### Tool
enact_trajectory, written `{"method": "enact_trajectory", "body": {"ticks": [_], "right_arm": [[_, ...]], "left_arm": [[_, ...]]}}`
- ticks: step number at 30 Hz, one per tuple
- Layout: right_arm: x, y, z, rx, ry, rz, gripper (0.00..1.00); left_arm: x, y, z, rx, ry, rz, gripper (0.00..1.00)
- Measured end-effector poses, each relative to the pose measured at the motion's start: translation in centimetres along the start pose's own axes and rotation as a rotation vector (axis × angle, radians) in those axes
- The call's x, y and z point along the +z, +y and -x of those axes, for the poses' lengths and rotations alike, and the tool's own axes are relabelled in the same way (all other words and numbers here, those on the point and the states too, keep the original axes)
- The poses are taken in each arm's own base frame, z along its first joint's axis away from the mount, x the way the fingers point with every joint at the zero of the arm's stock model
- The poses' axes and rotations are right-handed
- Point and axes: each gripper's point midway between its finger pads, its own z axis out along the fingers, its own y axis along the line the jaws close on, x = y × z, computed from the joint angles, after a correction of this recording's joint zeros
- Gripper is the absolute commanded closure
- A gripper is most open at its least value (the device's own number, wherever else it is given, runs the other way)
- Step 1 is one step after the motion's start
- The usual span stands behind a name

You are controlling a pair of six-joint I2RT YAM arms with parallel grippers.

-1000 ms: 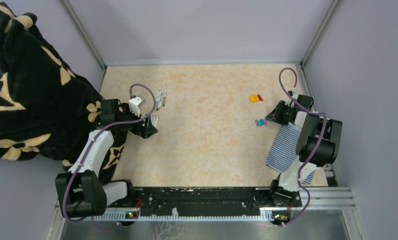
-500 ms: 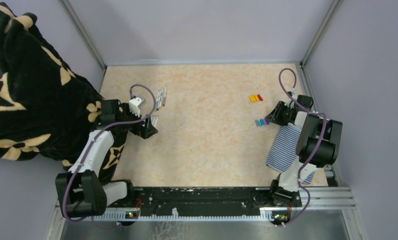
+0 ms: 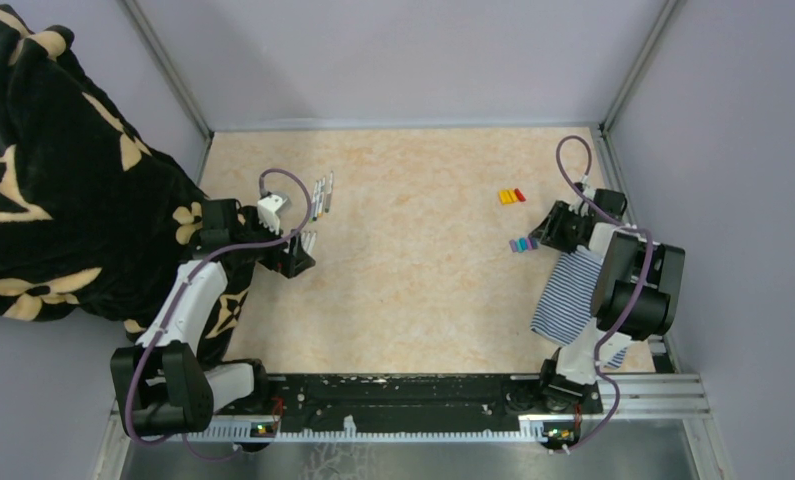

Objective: Open the pen caps
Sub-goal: Reset both arms

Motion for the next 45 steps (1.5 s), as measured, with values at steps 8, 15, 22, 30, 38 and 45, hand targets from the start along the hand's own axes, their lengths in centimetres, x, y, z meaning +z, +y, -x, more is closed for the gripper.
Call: {"method": "enact_trajectory", "body": {"ticks": [8, 15, 22, 30, 38, 45], "right_arm": [[-3.8, 1.5, 2.9, -0.143, -0.107, -0.043, 0.21], [-8.8, 4.5, 4.4, -0.318, -0.258, -0.045, 0.11], [-14.2, 9.7, 3.7, -0.524, -0.405, -0.009, 0.09], [-19.9, 13.2, 1.8, -0.679, -0.577, 0.021, 0.08], [-21.7, 14.8, -1.8, -0.754, -0.556, 0.102, 0.07], [-25.3, 16.9, -3.0, -0.826, -0.716, 0.127, 0.06]], "left_arm": [[-1.2, 0.6, 1.0, 0.039, -0.025, 0.078, 0.00], [-3.6, 1.5, 2.7, 0.086, -0.079, 0.211, 0.00], [-6.1, 0.9, 4.6, 0.134, -0.164, 0.288, 0.00], [-9.8, -1.7, 5.5, 0.237, -0.315, 0.354, 0.00], [-12.4, -4.3, 5.2, 0.335, -0.456, 0.399, 0.00], [-12.2, -4.7, 4.6, 0.338, -0.450, 0.381, 0.00]]}}
